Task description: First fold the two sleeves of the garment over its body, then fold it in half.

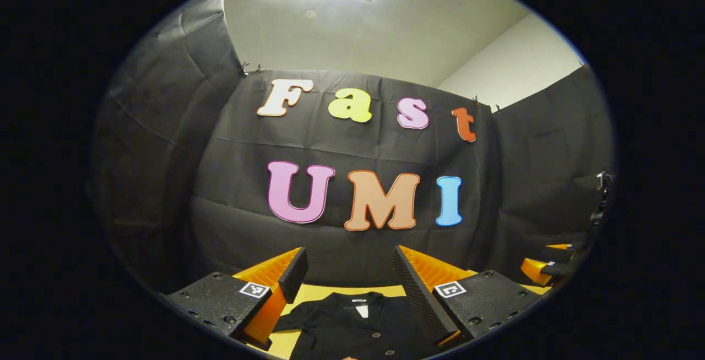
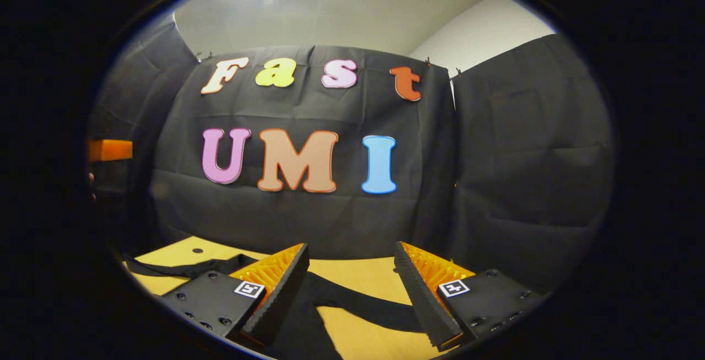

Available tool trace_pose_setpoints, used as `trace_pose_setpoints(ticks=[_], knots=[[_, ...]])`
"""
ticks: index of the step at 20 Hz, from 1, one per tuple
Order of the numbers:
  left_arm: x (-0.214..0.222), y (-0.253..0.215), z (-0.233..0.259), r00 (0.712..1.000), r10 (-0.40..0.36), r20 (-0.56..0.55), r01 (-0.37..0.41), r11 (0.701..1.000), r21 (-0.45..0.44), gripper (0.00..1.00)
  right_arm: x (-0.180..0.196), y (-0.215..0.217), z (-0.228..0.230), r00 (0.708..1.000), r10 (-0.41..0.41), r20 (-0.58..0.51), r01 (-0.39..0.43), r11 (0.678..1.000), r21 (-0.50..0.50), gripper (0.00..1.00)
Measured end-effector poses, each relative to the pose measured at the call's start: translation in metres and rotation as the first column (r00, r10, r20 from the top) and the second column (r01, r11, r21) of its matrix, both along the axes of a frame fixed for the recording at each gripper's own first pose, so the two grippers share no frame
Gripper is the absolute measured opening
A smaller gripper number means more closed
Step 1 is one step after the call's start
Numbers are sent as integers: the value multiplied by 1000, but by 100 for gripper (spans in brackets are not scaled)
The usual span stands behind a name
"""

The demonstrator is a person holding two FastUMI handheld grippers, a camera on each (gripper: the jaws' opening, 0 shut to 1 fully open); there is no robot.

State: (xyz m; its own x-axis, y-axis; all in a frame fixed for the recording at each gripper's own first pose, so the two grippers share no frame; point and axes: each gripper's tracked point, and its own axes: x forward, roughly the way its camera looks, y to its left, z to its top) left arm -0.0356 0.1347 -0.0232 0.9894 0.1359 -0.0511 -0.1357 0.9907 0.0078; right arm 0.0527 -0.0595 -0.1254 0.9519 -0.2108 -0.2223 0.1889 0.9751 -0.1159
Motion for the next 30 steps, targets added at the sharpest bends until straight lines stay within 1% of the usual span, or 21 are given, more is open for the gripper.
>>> trace_pose_setpoints(ticks=[1,2,4,5,7,9,11,13,14,16,18,21,23,24,25,26,27,28,29,30], knots=[[1,6,-2,1000,30,-6,-30,1000,4,93,4,-14,-13,999,-10,-30,10,1000,-3,98],[2,11,-6,998,59,-18,-59,998,0,92,10,-28,-28,998,-19,-64,19,1000,-4,98],[9,3,-5,998,68,-13,-68,998,-7,92,21,-64,-60,991,-49,-122,48,999,-15,98],[12,4,-6,996,83,-14,-83,997,9,92,27,-82,-79,985,-68,-156,65,998,-21,98],[20,5,-13,993,113,-27,-113,993,31,92,30,-117,-123,962,-103,-251,102,995,-18,98],[25,-1,-15,991,131,-32,-130,991,32,92,30,-145,-167,929,-138,-344,147,989,1,99],[29,-3,-20,987,153,-46,-150,987,54,92,29,-166,-201,896,-165,-412,188,982,15,99],[33,-6,-25,983,172,-62,-168,983,74,92,32,-178,-224,871,-175,-459,208,978,21,99],[35,-8,-28,982,179,-67,-173,981,82,92,26,-186,-237,858,-178,-482,213,977,19,99],[40,-15,-32,979,185,-83,-177,979,98,92,23,-197,-259,824,-184,-535,229,973,17,99],[44,-19,-33,977,192,-89,-182,977,114,92,18,-203,-274,802,-180,-570,239,970,31,100],[49,-29,-31,978,192,-84,-180,974,137,92,10,-214,-299,768,-179,-616,244,970,22,99],[52,-34,-31,978,190,-82,-177,973,150,93,6,-220,-308,751,-172,-638,243,970,25,99],[52,-38,-31,978,189,-83,-175,972,154,93,1,-222,-318,724,-165,-670,247,969,28,99],[54,-40,-31,978,188,-85,-173,972,158,93,-4,-222,-319,716,-145,-683,246,968,52,100],[55,-42,-32,979,187,-87,-171,972,164,92,1,-222,-319,727,-135,-673,264,960,92,99],[56,-44,-32,979,185,-87,-168,971,172,93,-1,-215,-321,719,-108,-686,279,950,142,99],[58,-46,-31,979,184,-85,-167,969,181,92,4,-214,-322,729,-95,-678,265,952,151,99],[60,-47,-29,979,185,-82,-168,968,186,92,6,-206,-325,726,-54,-685,223,962,160,72],[59,-46,-30,979,187,-81,-169,967,188,93,4,-203,-326,722,-57,-689,197,972,127,44]])
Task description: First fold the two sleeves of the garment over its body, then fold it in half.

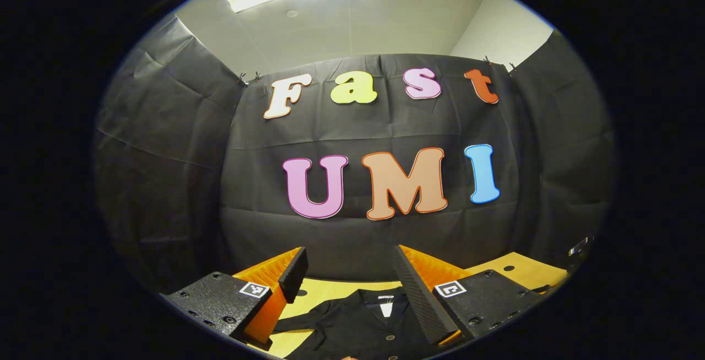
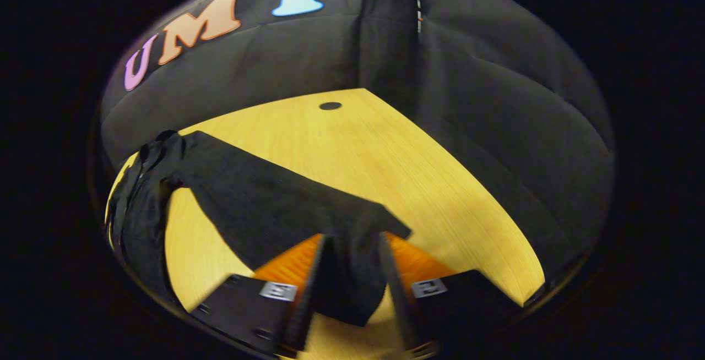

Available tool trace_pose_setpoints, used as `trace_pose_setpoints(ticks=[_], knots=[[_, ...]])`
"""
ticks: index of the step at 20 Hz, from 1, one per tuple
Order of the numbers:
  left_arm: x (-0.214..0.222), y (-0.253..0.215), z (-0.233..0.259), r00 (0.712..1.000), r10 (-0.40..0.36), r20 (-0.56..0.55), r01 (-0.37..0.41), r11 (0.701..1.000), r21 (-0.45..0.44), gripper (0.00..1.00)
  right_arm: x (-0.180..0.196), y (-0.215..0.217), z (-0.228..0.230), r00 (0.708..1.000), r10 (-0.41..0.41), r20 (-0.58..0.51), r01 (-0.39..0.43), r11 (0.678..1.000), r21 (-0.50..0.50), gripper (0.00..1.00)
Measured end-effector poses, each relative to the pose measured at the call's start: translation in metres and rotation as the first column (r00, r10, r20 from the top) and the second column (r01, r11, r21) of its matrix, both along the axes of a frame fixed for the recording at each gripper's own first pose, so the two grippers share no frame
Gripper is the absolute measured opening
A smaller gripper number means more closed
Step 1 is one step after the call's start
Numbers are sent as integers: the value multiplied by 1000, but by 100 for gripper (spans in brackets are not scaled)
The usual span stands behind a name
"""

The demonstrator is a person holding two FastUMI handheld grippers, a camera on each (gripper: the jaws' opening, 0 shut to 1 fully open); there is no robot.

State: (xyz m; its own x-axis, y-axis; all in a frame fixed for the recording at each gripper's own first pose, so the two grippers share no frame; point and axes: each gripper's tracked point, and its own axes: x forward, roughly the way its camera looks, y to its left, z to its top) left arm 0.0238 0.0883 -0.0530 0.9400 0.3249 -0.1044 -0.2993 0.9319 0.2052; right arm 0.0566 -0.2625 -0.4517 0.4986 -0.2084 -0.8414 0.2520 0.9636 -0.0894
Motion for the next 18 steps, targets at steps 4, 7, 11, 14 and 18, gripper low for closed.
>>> trace_pose_setpoints(ticks=[4,7,11,14,18], knots=[[-5,5,0,1000,20,3,-20,1000,-7,94,0,4,2,995,78,-61,-84,991,-103,5],[-10,19,-2,999,49,7,-49,998,-27,95,4,11,6,997,39,-65,-36,999,34,4],[-17,44,3,997,74,30,-73,997,-16,94,20,19,29,998,-38,56,34,997,69,3],[-23,66,-1,996,83,37,-82,996,-26,95,29,51,62,993,-13,114,1,995,102,3],[-30,102,4,992,115,49,-112,993,-46,95,51,134,97,981,118,154,-136,984,111,3]])
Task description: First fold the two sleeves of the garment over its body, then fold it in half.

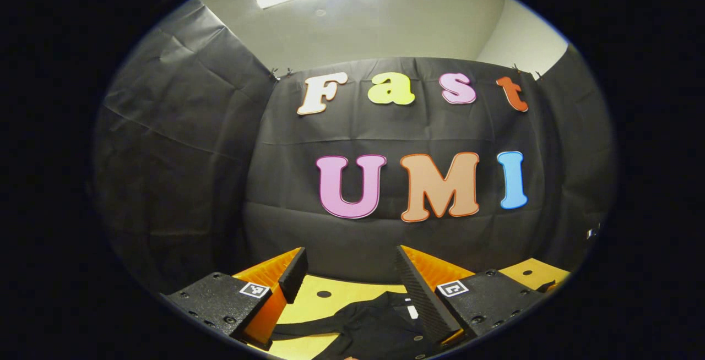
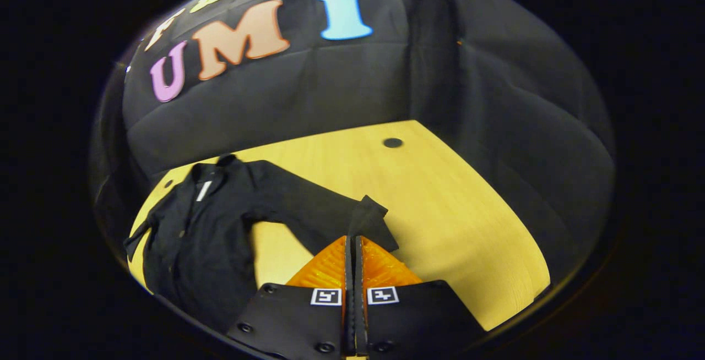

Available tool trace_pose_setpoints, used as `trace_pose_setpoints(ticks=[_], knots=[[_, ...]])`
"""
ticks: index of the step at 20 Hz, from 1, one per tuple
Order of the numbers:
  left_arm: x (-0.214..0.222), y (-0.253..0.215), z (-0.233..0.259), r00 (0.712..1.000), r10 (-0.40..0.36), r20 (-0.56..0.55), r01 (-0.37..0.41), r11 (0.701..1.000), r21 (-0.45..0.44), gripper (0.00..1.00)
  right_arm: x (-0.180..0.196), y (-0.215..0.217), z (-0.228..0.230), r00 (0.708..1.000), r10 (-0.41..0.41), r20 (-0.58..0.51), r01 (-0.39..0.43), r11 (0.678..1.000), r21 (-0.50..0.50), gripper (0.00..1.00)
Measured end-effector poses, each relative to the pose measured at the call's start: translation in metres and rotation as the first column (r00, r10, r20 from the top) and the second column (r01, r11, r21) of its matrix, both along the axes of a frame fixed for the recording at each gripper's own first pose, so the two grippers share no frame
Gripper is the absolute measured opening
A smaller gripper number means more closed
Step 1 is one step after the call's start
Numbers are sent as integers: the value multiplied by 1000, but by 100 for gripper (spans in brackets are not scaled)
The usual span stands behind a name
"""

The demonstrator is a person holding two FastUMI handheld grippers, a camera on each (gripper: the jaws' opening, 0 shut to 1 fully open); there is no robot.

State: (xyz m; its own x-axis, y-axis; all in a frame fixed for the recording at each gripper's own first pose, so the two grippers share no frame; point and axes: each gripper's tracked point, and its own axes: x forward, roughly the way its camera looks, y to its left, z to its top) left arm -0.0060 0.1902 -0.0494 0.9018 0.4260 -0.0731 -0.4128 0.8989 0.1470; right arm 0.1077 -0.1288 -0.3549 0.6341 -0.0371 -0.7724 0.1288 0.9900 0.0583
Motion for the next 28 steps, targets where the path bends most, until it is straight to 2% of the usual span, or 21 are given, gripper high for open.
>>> trace_pose_setpoints(ticks=[4,5,7,13,21,26,28], knots=[[-14,37,0,1000,17,-17,-17,1000,-5,95,22,89,20,994,110,15,-111,994,23,3],[-18,47,1,1000,23,-15,-23,1000,-9,95,28,109,25,991,134,27,-134,991,16,0],[-26,67,3,999,38,-11,-38,999,-9,94,40,146,33,981,188,36,-188,982,1,3],[-53,123,3,996,88,-14,-89,996,-18,93,77,244,40,955,287,70,-287,958,-12,3],[-86,180,-1,989,142,-34,-143,990,-21,93,97,340,-9,920,391,-21,-391,919,-48,3],[-105,214,-10,982,177,-63,-178,984,-11,92,100,382,-47,910,407,-84,-412,910,-56,3],[-109,227,-14,979,187,-76,-189,982,-18,92,102,399,-56,906,412,-95,-418,906,-57,0]])
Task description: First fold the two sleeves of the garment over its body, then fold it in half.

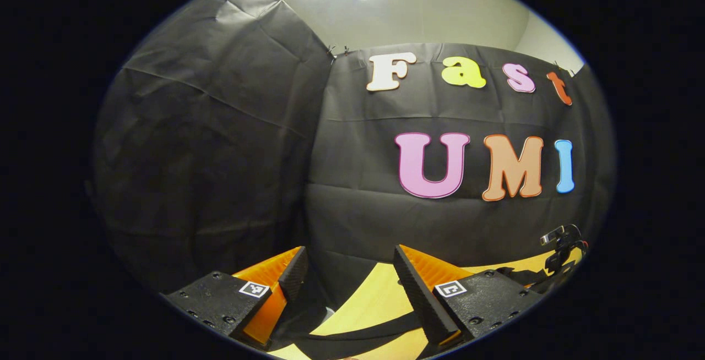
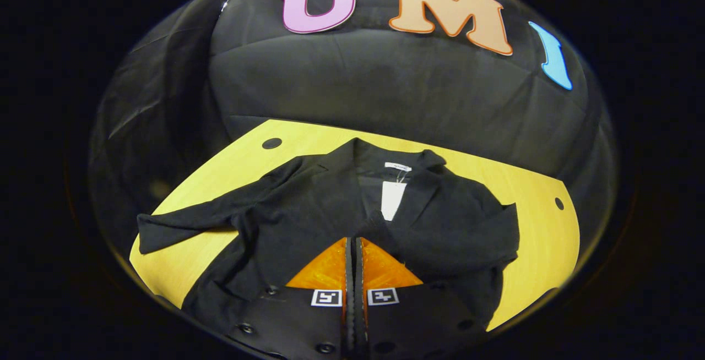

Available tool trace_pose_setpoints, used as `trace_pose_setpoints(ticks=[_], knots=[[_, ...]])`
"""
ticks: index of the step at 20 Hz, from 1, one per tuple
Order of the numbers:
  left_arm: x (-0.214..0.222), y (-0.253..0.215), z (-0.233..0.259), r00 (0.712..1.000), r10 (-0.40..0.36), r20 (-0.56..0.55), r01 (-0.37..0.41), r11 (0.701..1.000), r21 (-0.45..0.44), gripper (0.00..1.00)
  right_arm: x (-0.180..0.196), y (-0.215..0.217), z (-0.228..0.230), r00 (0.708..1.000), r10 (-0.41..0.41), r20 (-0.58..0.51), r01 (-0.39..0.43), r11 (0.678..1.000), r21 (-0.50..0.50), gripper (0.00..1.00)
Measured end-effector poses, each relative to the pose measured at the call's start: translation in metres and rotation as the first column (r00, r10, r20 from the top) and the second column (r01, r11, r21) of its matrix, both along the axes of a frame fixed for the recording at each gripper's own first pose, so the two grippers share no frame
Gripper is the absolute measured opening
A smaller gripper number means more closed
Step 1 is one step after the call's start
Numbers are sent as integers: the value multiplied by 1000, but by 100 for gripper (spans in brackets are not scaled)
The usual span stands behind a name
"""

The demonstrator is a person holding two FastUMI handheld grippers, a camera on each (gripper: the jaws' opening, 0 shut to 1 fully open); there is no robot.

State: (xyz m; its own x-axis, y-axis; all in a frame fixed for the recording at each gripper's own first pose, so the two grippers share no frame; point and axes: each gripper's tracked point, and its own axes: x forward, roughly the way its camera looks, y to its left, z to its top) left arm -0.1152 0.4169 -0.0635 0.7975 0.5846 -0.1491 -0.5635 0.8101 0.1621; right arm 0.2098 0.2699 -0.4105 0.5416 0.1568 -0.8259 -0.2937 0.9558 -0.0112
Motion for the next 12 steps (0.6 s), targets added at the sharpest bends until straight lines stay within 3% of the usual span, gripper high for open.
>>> trace_pose_setpoints(ticks=[5,7,8,9,11,12], knots=[[-4,25,-7,1000,9,-17,-9,1000,-9,92,7,43,-16,1000,26,-15,-26,1000,-9,2],[-5,31,-11,1000,5,-22,-5,1000,-16,92,7,66,-8,998,57,8,-57,998,33,2],[-4,34,-13,1000,2,-26,-3,1000,-20,92,14,82,6,995,71,71,-78,993,94,3],[-3,36,-16,1000,-1,-31,0,1000,-23,92,13,90,35,981,85,173,-110,985,136,35],[-5,43,-24,999,-5,-42,3,999,-38,93,42,89,74,934,84,347,-134,984,122,98],[-4,44,-28,999,-7,-46,5,999,-51,92,37,81,88,924,75,375,-128,985,118,100]])
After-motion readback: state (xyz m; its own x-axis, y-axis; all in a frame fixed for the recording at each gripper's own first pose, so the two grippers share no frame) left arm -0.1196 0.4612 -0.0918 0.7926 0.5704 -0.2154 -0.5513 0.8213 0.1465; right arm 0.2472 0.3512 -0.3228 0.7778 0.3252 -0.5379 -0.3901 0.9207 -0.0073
